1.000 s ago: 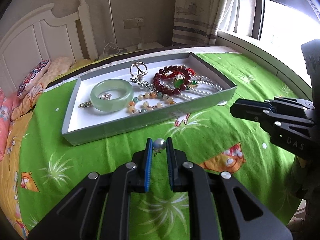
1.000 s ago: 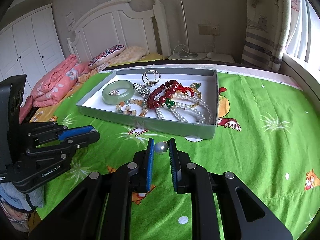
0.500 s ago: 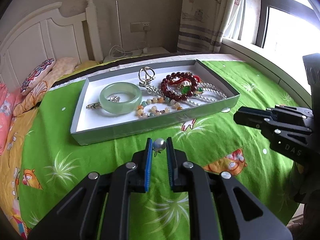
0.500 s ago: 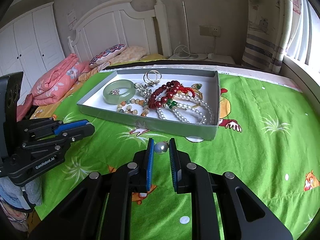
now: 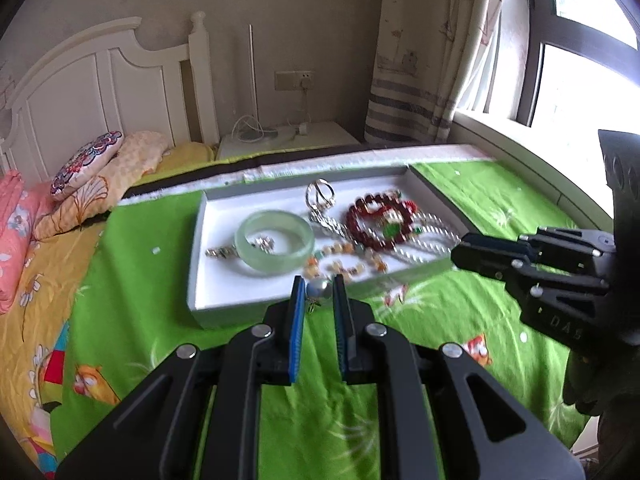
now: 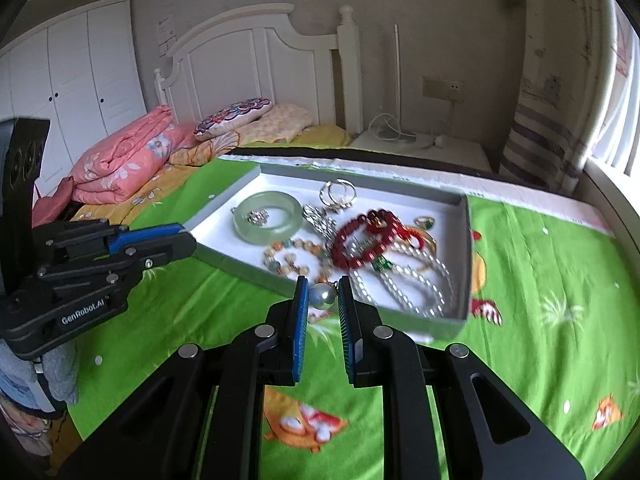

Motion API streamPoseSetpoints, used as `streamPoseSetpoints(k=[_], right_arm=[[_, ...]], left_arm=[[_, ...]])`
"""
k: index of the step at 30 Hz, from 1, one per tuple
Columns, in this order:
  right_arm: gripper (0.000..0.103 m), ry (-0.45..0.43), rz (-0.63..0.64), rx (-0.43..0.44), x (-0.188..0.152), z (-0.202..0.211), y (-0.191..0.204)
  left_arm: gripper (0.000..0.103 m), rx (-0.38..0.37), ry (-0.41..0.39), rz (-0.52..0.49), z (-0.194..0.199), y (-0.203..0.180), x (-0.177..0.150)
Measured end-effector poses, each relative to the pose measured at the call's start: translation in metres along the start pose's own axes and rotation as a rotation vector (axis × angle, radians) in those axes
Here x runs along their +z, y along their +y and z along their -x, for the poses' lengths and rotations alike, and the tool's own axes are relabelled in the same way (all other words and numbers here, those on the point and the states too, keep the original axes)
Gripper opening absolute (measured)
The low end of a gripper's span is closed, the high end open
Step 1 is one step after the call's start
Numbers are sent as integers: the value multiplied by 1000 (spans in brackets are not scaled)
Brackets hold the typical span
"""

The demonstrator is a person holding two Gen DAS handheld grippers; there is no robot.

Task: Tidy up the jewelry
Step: 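Carry both pearl earrings into the tray and open both tools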

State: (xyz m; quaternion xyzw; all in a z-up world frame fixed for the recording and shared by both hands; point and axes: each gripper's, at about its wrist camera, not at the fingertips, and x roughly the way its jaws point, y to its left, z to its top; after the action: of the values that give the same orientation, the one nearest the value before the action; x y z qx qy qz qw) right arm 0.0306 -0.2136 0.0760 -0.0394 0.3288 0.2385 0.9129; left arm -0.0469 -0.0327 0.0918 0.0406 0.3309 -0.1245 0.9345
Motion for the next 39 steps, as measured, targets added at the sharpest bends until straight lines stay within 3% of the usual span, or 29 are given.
streamPoseSetpoints(k=[11,23,39], right_arm=[[16,-10,61,65,28,-40,29],[16,34,54,97,47,-94,40],[16,55,4,74,40,-105,29]], left_arm=[[13,-43,-6,109,-16,35,36],[13,-85,58,175,-59,54,72],[13,-102,114,166,-98,43,62]])
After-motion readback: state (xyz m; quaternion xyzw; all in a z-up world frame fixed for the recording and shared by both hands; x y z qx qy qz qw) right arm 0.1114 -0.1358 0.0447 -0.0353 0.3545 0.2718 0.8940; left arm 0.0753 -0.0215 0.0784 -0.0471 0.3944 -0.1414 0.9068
